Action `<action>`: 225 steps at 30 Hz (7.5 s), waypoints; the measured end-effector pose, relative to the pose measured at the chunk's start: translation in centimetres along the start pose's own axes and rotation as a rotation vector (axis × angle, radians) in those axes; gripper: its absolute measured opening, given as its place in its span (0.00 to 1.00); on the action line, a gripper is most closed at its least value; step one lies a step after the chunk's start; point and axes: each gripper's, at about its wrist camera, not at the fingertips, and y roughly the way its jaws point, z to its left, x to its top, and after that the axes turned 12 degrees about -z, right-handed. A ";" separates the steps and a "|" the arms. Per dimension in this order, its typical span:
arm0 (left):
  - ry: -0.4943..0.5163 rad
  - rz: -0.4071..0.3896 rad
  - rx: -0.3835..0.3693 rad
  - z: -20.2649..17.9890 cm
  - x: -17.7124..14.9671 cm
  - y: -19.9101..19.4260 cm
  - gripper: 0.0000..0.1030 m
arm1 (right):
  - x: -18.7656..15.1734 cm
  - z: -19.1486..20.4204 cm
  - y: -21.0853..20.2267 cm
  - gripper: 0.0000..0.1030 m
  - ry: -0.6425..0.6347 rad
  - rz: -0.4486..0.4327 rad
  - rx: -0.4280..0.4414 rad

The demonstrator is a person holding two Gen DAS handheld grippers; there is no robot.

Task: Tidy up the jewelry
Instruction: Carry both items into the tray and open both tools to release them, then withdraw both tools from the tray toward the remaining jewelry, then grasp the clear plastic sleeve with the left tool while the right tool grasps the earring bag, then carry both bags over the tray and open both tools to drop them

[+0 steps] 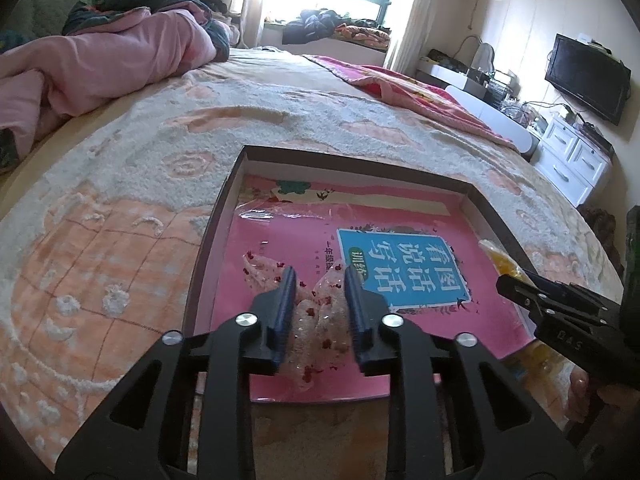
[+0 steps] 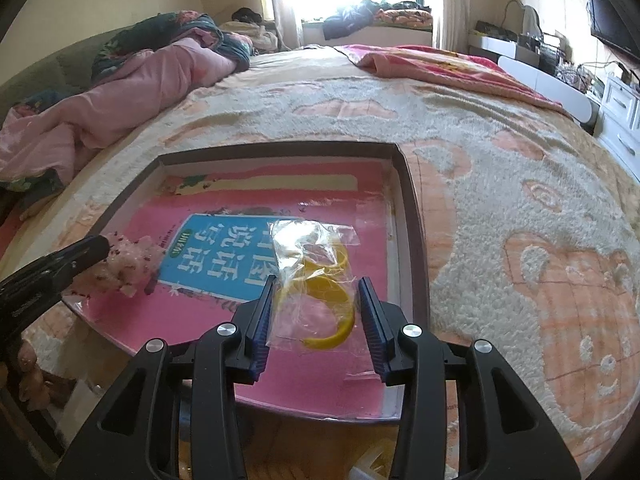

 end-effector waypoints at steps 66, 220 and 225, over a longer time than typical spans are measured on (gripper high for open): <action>0.055 -0.210 0.035 -1.1 -4.3 -17.3 0.89 | -6.6 1.8 -18.3 0.91 -0.112 -0.259 0.087; 0.039 -0.069 -0.054 -1.4 0.6 -4.3 0.12 | 2.4 2.6 -7.4 0.67 -0.134 -0.257 0.071; 0.043 -0.050 -0.051 -1.4 0.5 -2.9 0.12 | 2.9 2.2 -6.3 0.67 -0.136 -0.249 0.057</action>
